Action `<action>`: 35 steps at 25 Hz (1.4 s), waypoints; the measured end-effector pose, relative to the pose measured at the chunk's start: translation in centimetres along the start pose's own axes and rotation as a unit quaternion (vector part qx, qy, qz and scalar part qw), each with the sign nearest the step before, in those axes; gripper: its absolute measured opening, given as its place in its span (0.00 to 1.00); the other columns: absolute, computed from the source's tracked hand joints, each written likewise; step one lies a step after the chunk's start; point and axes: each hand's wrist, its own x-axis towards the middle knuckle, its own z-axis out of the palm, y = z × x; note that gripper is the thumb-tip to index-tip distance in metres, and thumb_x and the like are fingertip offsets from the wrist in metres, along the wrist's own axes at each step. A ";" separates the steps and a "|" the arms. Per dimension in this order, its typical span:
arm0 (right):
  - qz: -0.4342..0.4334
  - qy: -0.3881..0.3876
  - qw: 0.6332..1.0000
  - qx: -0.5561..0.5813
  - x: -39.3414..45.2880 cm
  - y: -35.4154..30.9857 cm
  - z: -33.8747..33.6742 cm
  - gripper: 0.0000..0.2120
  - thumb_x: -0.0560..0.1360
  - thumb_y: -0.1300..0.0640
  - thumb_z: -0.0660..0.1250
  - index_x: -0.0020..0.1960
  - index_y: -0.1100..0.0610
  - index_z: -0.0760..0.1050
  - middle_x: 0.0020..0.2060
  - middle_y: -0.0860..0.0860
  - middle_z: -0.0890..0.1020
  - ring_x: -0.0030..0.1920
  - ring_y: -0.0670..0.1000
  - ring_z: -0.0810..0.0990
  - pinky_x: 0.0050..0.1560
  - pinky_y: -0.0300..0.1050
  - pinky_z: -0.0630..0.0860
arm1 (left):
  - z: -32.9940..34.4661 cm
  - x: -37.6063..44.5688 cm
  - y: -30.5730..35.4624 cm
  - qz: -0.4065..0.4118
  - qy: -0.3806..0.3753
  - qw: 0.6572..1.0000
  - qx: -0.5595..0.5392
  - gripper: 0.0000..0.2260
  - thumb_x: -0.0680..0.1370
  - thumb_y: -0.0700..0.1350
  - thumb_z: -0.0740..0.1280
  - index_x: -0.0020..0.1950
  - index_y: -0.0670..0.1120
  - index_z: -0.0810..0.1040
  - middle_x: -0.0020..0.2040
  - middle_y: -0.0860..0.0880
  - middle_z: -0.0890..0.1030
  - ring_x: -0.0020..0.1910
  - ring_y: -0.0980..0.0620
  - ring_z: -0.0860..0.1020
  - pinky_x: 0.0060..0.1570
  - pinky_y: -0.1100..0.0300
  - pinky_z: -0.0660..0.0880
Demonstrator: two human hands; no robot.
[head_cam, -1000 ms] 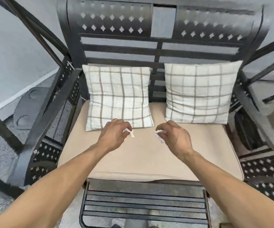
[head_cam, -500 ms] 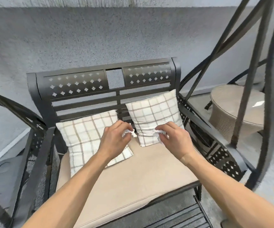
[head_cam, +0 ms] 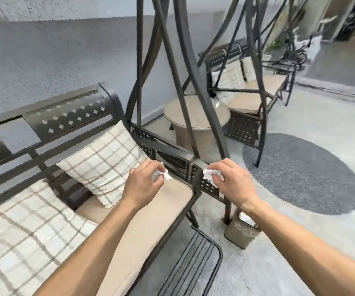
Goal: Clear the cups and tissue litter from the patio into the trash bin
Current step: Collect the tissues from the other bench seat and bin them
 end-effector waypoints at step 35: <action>0.182 0.069 0.980 -0.039 -2.0 43.8 -12.6 0.07 0.72 0.60 0.72 0.50 0.54 0.82 0.43 0.48 0.82 0.38 0.47 0.77 0.38 0.41 0.74 | 39.7 24.0 26.1 0.112 -0.139 0.979 -0.094 0.04 0.75 0.42 0.68 0.48 0.50 0.77 0.48 0.54 0.78 0.45 0.56 0.74 0.47 0.56 0.73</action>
